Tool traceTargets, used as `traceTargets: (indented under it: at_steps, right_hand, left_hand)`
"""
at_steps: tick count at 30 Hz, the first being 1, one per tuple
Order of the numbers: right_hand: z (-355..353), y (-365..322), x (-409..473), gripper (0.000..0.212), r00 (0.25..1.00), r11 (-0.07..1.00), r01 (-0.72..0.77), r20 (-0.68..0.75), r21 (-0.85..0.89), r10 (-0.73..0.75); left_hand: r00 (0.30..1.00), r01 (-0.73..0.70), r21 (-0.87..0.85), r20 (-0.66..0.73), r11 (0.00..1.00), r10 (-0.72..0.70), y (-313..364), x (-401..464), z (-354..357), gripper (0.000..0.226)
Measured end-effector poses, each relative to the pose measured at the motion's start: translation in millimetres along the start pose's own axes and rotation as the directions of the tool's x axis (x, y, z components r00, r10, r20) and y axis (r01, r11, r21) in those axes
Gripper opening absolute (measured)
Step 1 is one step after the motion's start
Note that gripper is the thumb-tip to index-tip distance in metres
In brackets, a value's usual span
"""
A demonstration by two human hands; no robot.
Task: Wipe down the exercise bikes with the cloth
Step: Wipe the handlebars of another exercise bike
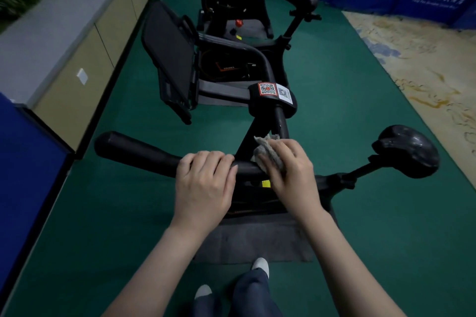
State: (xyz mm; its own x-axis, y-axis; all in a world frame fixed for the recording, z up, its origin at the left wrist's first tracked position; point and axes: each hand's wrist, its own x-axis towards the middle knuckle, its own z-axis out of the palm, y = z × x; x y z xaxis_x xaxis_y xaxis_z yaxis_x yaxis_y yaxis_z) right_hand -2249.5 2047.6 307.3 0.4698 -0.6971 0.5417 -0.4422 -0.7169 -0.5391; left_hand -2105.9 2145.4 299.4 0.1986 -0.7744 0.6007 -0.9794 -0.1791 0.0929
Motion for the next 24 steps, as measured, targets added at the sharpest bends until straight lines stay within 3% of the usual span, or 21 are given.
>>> traceTargets:
  at_steps: [5, 9, 13, 18, 21, 24]
  right_hand:
    - [4.4, -9.3, 1.5, 0.026, 0.983, 0.998, 0.042, 0.174, 0.055, -0.051]
    - [-11.2, 6.9, 34.8, 0.034, 0.931, 0.997, 0.055, 0.364, -0.061, -0.029]
    - [-9.5, 13.5, 64.6, 0.038, 0.748, 0.997, 0.075, 0.661, -0.002, -0.055]
    - [-13.5, 25.9, 95.0, 0.035, 0.500, 0.988, 0.142, 0.858, 0.056, -0.121]
    - [-16.2, 33.9, 107.0, 0.023, 0.425, 0.964, 0.249, 0.884, 0.092, -0.194]
    - [-16.0, 31.8, 106.5, 0.021, 0.415, 0.947, 0.278, 0.868, 0.163, -0.272]
  left_hand:
    - [1.000, 0.014, -0.012, -0.017, 1.000, -0.014, 1.0, 1.2, -0.7, 0.025]
    - [1.000, 0.017, -0.016, -0.017, 1.000, -0.018, 1.7, 1.2, -0.4, 0.027]
    - [1.000, 0.019, -0.008, -0.024, 1.000, -0.019, 1.6, 0.5, 1.1, 0.024]
    - [0.999, 0.034, 0.013, -0.014, 0.999, -0.033, 2.3, 0.7, 1.0, 0.024]
    - [0.998, 0.065, -0.001, -0.019, 0.998, -0.065, 4.5, 2.5, -0.2, 0.023]
    - [0.991, 0.131, -0.011, -0.033, 0.991, -0.132, 11.2, 5.6, -2.0, 0.021]
